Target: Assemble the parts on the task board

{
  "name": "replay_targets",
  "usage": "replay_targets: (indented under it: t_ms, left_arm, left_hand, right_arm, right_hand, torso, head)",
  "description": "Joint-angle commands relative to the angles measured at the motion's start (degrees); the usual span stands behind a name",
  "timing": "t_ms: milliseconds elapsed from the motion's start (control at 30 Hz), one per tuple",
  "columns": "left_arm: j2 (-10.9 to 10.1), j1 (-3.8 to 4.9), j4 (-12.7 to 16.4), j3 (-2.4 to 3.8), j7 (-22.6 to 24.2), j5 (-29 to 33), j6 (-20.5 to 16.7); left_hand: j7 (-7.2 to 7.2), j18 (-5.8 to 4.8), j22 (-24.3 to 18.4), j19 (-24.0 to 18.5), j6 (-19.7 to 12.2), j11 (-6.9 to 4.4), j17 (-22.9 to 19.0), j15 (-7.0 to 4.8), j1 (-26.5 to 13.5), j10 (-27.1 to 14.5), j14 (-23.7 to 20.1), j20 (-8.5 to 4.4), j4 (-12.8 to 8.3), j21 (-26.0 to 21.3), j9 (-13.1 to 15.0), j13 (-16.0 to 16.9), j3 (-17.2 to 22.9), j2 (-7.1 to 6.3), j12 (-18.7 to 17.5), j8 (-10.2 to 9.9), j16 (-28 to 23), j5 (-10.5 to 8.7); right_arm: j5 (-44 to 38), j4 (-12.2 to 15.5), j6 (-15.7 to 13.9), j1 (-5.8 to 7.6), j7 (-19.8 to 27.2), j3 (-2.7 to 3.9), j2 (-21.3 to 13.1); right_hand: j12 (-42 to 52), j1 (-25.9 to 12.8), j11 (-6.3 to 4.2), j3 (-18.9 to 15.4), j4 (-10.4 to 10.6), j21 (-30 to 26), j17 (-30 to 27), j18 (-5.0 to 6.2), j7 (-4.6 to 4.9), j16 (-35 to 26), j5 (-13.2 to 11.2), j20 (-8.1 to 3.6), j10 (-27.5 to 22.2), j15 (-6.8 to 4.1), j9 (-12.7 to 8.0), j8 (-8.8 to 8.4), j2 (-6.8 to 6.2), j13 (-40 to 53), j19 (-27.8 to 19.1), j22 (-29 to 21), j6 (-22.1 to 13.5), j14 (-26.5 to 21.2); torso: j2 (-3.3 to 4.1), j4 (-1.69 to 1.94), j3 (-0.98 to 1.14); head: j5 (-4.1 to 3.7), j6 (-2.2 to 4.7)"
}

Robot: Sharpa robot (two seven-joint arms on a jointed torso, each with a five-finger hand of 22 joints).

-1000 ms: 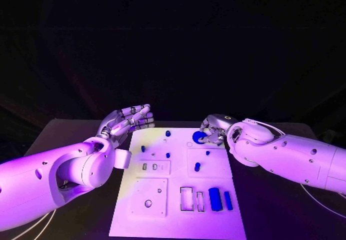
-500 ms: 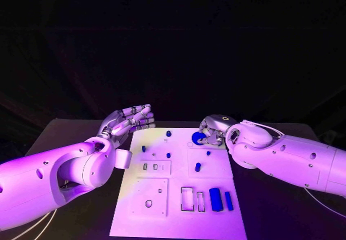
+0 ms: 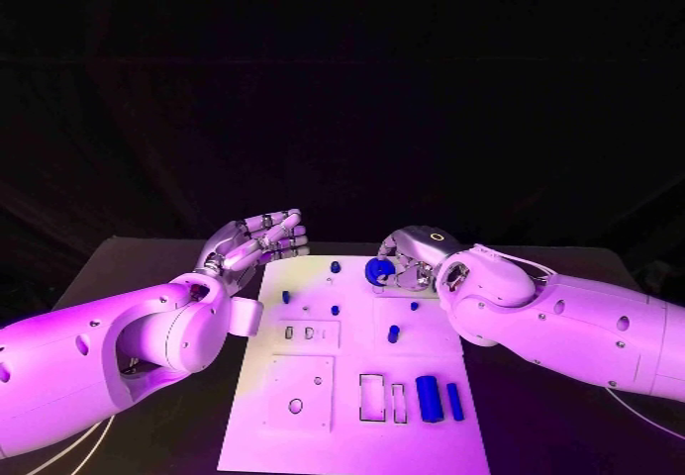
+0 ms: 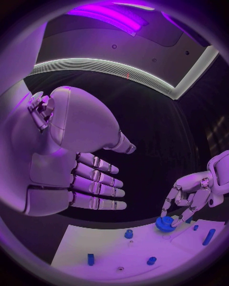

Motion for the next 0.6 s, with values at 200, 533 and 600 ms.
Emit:
replay_targets:
  t_ms: [200, 533, 600]
  left_arm:
    - [0.22, 0.06, 0.17, 0.03, 0.39, 0.05, 1.12]
    - [0.32, 0.06, 0.23, 0.04, 0.40, 0.05, 1.14]
    - [0.35, 0.06, 0.24, 0.04, 0.40, 0.05, 1.14]
  left_hand:
    - [6.05, -0.09, -0.09, -0.54, -0.56, -0.17, -0.03, 0.09, 0.47, -0.54, -0.40, 0.00, -0.36, -0.26, -0.05, -0.09, -0.07, 0.32, -0.30, -0.31, -0.35, 0.16]
    - [6.05, -0.10, -0.10, -0.55, -0.61, -0.16, -0.03, 0.10, 0.47, -0.68, -0.43, 0.00, -0.37, -0.27, -0.05, -0.10, -0.07, 0.34, -0.31, -0.33, -0.36, 0.16]
    - [6.05, -0.10, -0.10, -0.56, -0.62, -0.16, -0.03, 0.10, 0.47, -0.70, -0.43, 0.00, -0.38, -0.27, -0.05, -0.10, -0.07, 0.35, -0.31, -0.34, -0.36, 0.16]
  right_arm:
    - [-3.85, 0.61, -3.40, -0.04, -1.22, 0.06, 3.00]
    - [-4.37, -2.20, -3.51, -0.78, -1.09, -0.01, 7.34]
    - [-4.39, -2.91, -3.39, -1.13, -1.03, -0.05, 8.22]
  right_hand:
    - [0.23, -0.38, -0.23, 0.26, 0.01, 0.26, 10.11, -0.82, -1.21, 0.33, 0.17, -0.50, 1.54, -0.57, 0.01, -0.15, 0.55, 9.36, 5.97, 15.06, 1.52, 4.89]
    - [0.17, -0.51, -0.23, 0.30, 0.03, 0.26, 10.14, -0.82, -1.20, 0.35, 0.13, -0.52, 1.51, -0.57, -0.02, -0.23, 0.50, 9.31, 5.97, 15.06, 1.50, 4.90]
    - [0.16, -0.52, -0.23, 0.30, 0.03, 0.26, 10.12, -0.82, -1.19, 0.34, 0.13, -0.52, 1.49, -0.57, -0.02, -0.24, 0.50, 9.30, 5.97, 15.06, 1.49, 4.90]
  torso:
    - [0.07, 0.08, -0.02]
    - [0.10, 0.10, 0.02]
    - [0.12, 0.11, 0.04]
  head:
    - [0.19, -0.01]
    - [0.40, -0.20]
    - [0.44, -0.18]
